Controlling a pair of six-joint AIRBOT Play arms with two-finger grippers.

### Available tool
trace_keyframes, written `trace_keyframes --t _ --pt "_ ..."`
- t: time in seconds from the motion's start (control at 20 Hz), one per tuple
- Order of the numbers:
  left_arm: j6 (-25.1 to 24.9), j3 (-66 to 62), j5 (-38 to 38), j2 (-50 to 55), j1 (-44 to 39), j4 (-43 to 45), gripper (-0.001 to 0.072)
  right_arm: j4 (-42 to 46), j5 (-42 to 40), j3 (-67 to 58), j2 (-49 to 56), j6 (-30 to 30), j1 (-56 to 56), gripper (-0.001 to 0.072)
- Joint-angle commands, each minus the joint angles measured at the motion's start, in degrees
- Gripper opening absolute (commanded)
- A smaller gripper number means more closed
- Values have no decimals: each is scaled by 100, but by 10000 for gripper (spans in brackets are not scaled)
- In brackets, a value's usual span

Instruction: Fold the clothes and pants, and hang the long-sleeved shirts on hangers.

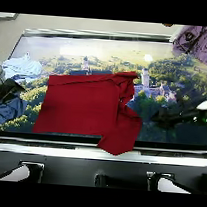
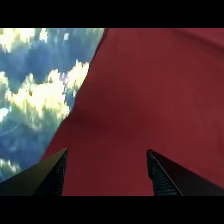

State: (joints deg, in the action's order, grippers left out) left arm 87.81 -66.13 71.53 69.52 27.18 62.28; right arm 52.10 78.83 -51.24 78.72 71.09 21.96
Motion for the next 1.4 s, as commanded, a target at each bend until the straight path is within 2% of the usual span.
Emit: trace_keyframes --t 0.0,0.15,0.45,0.6,0.75,0.85,1.05,1.35 --pt "0 476 -50 -256 61 11 576 -863 -920 1241 -210 -833 87 496" --pt "2 474 -68 -247 61 9 575 -1294 -1191 1491 -199 -1257 87 497" --pt "28 472 -11 -249 61 2 575 -2212 -1128 1550 542 -1867 44 491" --pt "365 472 295 -247 68 4 578 -2267 -1303 1550 743 -1888 -483 454" --pt "236 503 695 -254 282 26 579 -2227 -1661 1534 739 -1773 -798 22" --pt "-42 791 726 -330 772 0 579 -2229 -1663 1530 649 -1773 -774 25" --pt "-1102 1932 632 -409 1714 -479 579 -2205 -1534 1530 214 -1617 -776 25" --pt "-1617 3130 83 -203 2098 -470 579 -2144 -1438 1530 -365 -1274 -776 25"
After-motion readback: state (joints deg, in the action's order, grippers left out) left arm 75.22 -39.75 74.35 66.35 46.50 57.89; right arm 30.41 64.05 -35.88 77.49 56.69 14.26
